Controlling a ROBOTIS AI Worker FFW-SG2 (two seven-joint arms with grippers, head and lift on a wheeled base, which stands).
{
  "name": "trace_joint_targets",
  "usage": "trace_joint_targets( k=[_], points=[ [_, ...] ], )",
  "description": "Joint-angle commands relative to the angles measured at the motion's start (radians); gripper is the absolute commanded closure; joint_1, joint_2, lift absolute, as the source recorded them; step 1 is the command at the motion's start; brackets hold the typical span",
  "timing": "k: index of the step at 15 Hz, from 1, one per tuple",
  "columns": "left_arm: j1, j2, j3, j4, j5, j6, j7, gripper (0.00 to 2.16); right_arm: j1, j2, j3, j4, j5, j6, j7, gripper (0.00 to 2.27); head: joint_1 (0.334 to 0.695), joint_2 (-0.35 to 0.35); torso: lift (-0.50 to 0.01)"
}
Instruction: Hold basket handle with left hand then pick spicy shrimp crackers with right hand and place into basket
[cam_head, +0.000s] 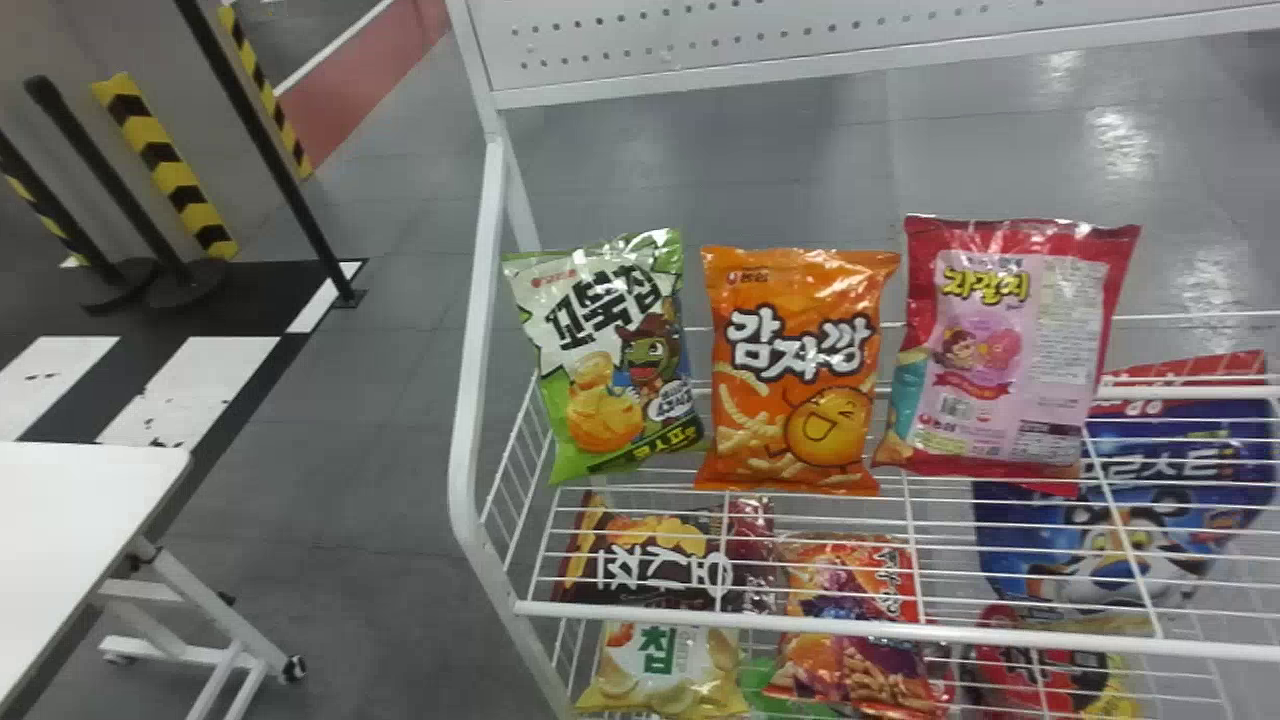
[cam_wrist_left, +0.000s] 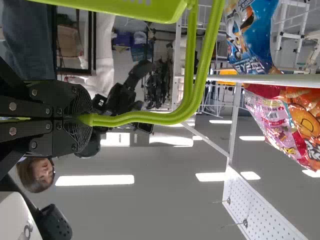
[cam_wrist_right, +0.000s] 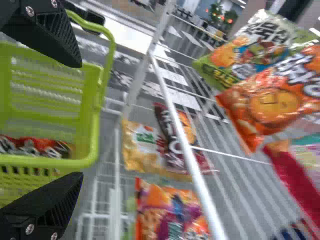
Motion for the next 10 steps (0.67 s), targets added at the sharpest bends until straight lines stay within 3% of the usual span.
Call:
trace_joint_targets(
  k=[1,4,10],
  points=[
    [0.0,-0.001,0.0,0.004,-0.001,-0.001,-0.013,2.14,0.026,0.013,0.004,0.025,0.051,-0.181,-0.009,0.03,0.695,0.159,-0.01],
    [0.0,-0.003,0.0,0.005,-0.002,-0.001,-0.013,2.14,0.053,0.02,0.04,0.078,0.139,-0.457,-0.04,0.04,0.695,0.084,-0.01],
    [0.0,-0.004,0.0,0.012,-0.004,-0.001,-0.013,2.14,0.13,0.026,0.143,0.172,0.28,-0.939,-0.203,0.05,0.695,0.045,-0.01]
  ],
)
